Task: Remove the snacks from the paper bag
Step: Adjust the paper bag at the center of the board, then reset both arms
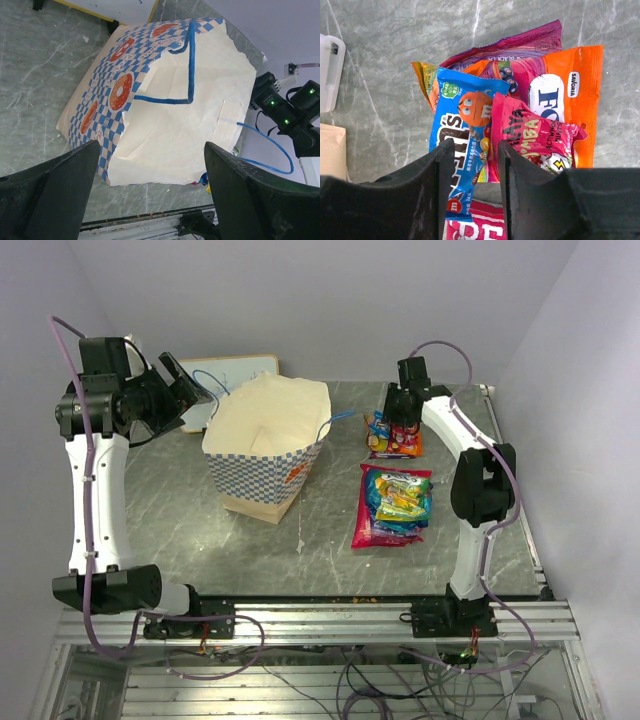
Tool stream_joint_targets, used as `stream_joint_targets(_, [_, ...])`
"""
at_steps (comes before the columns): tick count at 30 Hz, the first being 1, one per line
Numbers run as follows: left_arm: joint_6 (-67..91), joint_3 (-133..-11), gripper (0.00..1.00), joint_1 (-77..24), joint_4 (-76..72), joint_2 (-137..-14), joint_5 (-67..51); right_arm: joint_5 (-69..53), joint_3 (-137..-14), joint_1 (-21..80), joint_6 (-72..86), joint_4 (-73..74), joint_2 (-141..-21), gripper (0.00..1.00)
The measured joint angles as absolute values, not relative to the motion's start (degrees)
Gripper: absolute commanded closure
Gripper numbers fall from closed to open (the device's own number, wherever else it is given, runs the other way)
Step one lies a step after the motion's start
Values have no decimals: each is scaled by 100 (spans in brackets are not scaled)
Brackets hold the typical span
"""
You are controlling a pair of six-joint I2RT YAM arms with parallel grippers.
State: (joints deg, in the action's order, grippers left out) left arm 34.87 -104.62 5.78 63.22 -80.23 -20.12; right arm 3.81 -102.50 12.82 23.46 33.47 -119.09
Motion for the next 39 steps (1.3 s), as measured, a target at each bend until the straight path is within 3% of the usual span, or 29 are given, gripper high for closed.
stream_joint_targets(8, [3361, -10462, 5, 578, 6414, -7826, -2010, 388, -10215, 1282, 2126, 3306, -11806, 33])
stream_joint_targets(10, [3332, -10462, 4, 578, 6423, -7784, -2010, 390, -10197, 1282, 2053, 3310, -11692, 20])
stream_joint_targets(11, [3317, -10462, 5, 578, 6423, -7765, -2010, 388, -10197, 1282, 2034, 3310, -11631, 5])
stream_joint_targets(12, [3297, -10462, 5, 578, 6423, -7747, -2010, 384, -10197, 1291, 2005, 3306, -11557, 1])
stream_joint_targets(20, [2980, -10608, 5, 388, 6469, -7666, -1896, -360, -10173, 1358, 1964, 3347, -10575, 0])
stream_joint_targets(27, [2453, -11607, 5, -703, 6475, -7671, -1372, -1083, -9695, 1387, 2104, 3256, -8639, 0])
stream_joint_targets(35, [2073, -12490, 3, -2003, 6508, -7640, -456, -1000, -9765, 1389, 2403, 3815, -7081, 0])
stream_joint_targets(39, [2045, -12446, 0, -2198, 6412, -7413, -193, -913, -9756, 1389, 2657, 3911, -6359, 0])
